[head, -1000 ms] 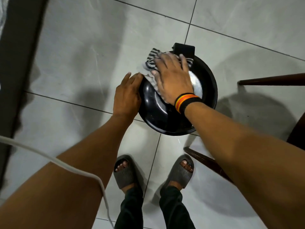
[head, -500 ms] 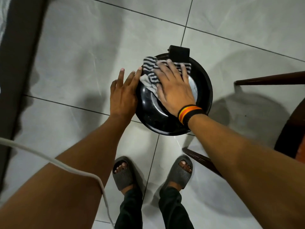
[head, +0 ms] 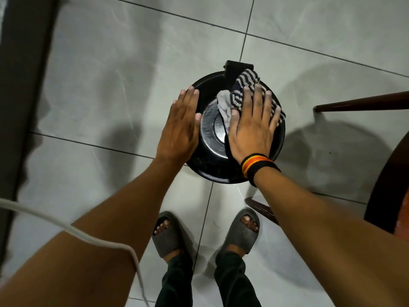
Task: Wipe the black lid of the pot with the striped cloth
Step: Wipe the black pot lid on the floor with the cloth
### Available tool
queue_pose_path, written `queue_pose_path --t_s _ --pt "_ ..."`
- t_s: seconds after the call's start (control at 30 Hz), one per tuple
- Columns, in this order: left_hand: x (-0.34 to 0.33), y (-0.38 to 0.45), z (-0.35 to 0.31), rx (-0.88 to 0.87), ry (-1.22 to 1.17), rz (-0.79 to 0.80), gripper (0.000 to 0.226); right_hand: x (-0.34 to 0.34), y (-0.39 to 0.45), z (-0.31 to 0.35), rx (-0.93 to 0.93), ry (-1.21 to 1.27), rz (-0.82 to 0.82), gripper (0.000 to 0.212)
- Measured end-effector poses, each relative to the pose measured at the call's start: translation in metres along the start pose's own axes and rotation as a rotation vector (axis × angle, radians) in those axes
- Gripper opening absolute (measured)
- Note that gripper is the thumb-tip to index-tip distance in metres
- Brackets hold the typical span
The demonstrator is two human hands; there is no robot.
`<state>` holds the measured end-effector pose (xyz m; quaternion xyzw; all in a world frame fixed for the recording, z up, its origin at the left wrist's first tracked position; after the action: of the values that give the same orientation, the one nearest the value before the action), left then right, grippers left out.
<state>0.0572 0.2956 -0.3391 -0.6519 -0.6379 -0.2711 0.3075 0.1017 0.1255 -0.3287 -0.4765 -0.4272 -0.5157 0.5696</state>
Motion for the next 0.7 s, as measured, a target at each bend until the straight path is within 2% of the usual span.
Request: queue_pose_path --t_s 0.17,0.33,0.43,0.6,0.7 --pt "-0.004 -0.001 0.005 -0.001 0.021 -0.008 0.056 -0.006 0.006 0.051 0.335 -0.050 0.063 0.058" --pt "-0.003 0.001 0.001 0.010 0.065 -0.045 0.053 0.001 0.057 0.035 0.412 -0.036 0.140 0.055" --pt "-0.004 0.003 0.001 0.011 0.080 -0.043 0.054 0.003 0.067 0.024 0.341 -0.001 0.127 0.054" --pt "-0.004 0.003 -0.003 0.040 0.064 -0.034 0.055 0.006 0.045 -0.009 -0.117 0.162 -0.003 0.055" --pt "-0.004 0.002 -0.002 0.044 0.064 -0.027 0.055 0.008 0.026 -0.020 -0.161 0.169 -0.029 0.054"
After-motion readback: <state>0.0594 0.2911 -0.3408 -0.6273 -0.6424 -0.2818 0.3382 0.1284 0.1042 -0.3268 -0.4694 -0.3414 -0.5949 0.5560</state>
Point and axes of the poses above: each hand's wrist, its own y-axis towards the middle knuckle, its own x-axis out of the back of the hand, z = x × y, the point moved 5 cm from there along y, towards the middle knuckle, and after that the axes turned 3 degrees about -x, right-handed, at the moved point
